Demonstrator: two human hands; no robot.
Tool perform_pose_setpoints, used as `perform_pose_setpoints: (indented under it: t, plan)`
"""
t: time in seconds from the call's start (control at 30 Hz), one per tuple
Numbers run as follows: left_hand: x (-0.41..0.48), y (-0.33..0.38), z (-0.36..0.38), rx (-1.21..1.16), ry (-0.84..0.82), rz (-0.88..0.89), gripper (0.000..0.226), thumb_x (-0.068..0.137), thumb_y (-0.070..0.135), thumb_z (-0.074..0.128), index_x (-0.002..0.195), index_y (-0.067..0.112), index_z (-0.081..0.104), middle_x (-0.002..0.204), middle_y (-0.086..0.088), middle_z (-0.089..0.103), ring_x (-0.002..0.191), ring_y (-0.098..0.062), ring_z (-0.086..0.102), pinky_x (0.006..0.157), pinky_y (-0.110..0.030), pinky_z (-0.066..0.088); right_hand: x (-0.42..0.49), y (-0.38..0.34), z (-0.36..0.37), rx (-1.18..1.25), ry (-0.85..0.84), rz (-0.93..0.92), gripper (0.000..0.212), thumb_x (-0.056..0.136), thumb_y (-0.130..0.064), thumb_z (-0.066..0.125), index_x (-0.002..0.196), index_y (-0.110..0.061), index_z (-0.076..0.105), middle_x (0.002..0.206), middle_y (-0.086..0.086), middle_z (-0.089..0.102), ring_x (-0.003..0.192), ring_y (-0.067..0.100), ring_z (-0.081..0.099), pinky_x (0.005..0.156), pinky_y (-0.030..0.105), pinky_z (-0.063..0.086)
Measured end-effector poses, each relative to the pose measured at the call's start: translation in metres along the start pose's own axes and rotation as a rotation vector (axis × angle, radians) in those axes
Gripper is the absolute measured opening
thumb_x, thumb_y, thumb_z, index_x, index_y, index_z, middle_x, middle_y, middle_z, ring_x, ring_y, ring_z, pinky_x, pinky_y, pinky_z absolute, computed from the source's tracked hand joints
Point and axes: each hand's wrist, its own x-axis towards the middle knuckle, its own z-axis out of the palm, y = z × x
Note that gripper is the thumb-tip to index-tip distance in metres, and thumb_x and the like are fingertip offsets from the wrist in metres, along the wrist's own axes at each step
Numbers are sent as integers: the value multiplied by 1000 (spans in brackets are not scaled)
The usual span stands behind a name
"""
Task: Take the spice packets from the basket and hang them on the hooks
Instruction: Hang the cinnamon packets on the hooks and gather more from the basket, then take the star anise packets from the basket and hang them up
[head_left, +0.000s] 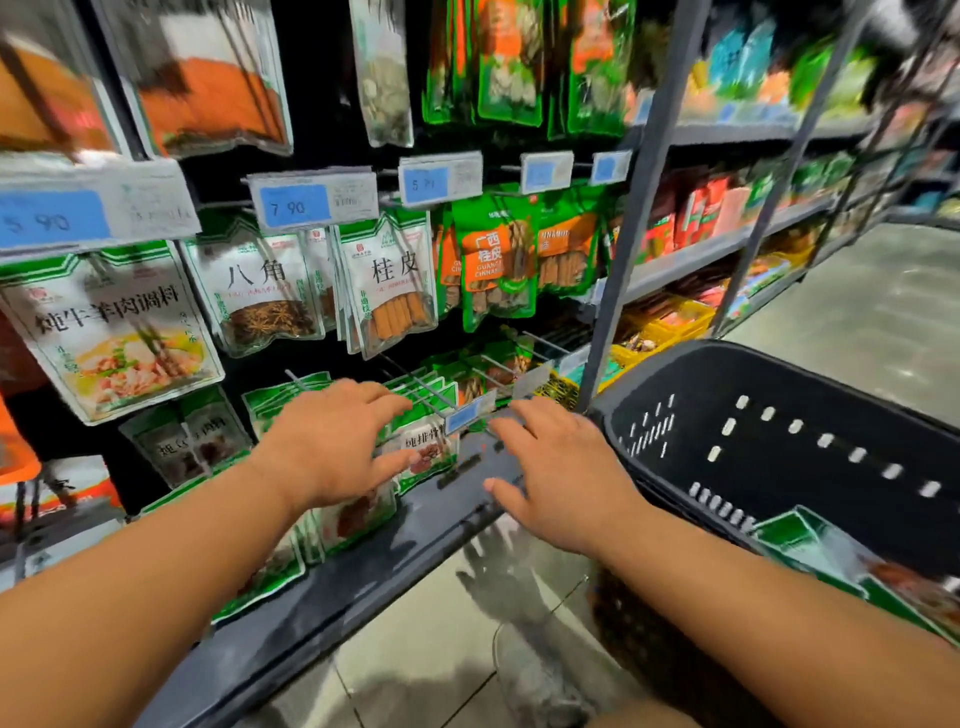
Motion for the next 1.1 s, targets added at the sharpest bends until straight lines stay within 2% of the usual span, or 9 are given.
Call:
perform_pose_setpoints:
  t: [0.13, 0.27, 0.33, 0.4, 0.57, 0.67, 0.87, 1.0, 1.1]
  plan:
    - [31, 38, -20, -50, 74, 73, 73, 94, 76, 33, 155, 36, 33, 154, 9, 44, 140, -20, 42, 106, -41, 47, -36, 47, -38, -80, -6, 65, 62, 89, -60, 53, 139, -22, 54, 143, 7, 52, 137, 32, 45, 106, 50, 45]
    - [63, 89, -41, -77, 134, 194, 78, 91, 81, 28, 155, 38, 33, 155, 10, 43, 140, -20, 42, 104, -41, 48, -72, 97, -60, -132, -28, 172, 70, 89, -64, 33, 140, -21, 54, 141, 6, 55, 134, 30, 47, 103, 48, 47]
    - [79, 117, -49, -91, 158, 261, 89, 82, 85, 16, 154, 37, 36, 154, 9, 46, 139, -21, 44, 103, -41, 48, -88, 122, -64, -147, -44, 236, 66, 94, -63, 39, 144, -22, 52, 147, 6, 52, 138, 28, 44, 105, 46, 45]
    - [93, 147, -54, -131, 174, 335, 93, 78, 84, 12, 151, 35, 41, 150, 8, 50, 136, -22, 48, 103, -43, 49, -104, 148, -63, -156, -74, 288, 61, 99, -59, 46, 149, -24, 45, 150, 4, 47, 140, 26, 41, 107, 45, 45]
    - [130, 219, -51, -196, 190, 502, 79, 86, 80, 28, 149, 36, 46, 148, 11, 51, 135, -16, 47, 109, -38, 44, -138, 212, -46, -147, -201, 435, 61, 98, -55, 50, 152, -27, 38, 148, -1, 46, 137, 24, 43, 105, 46, 46]
    - [156, 256, -42, -209, 127, 569, 68, 92, 74, 42, 151, 40, 40, 152, 15, 44, 140, -14, 40, 111, -40, 43, -159, 250, -25, -127, -296, 526, 62, 97, -53, 53, 151, -27, 37, 147, -1, 48, 135, 24, 45, 103, 46, 48]
    - [205, 316, -19, -202, -31, 648, 70, 92, 71, 49, 152, 39, 37, 155, 14, 42, 142, -16, 40, 112, -43, 42, -178, 308, 31, -40, -614, 636, 66, 96, -50, 59, 153, -25, 36, 148, 5, 48, 135, 30, 47, 105, 49, 48]
    - [223, 345, -9, -125, -134, 706, 70, 93, 67, 52, 154, 37, 35, 153, 11, 44, 143, -17, 40, 115, -44, 39, -170, 324, 57, 71, -758, 672, 65, 95, -37, 64, 153, -18, 41, 150, 11, 52, 133, 32, 52, 107, 40, 47]
    - [229, 355, 0, -133, -163, 695, 70, 93, 67, 53, 154, 36, 36, 151, 11, 47, 142, -17, 42, 114, -42, 40, -163, 331, 72, 42, -838, 679, 56, 95, -33, 63, 146, -13, 48, 142, 11, 58, 125, 33, 57, 98, 37, 49]
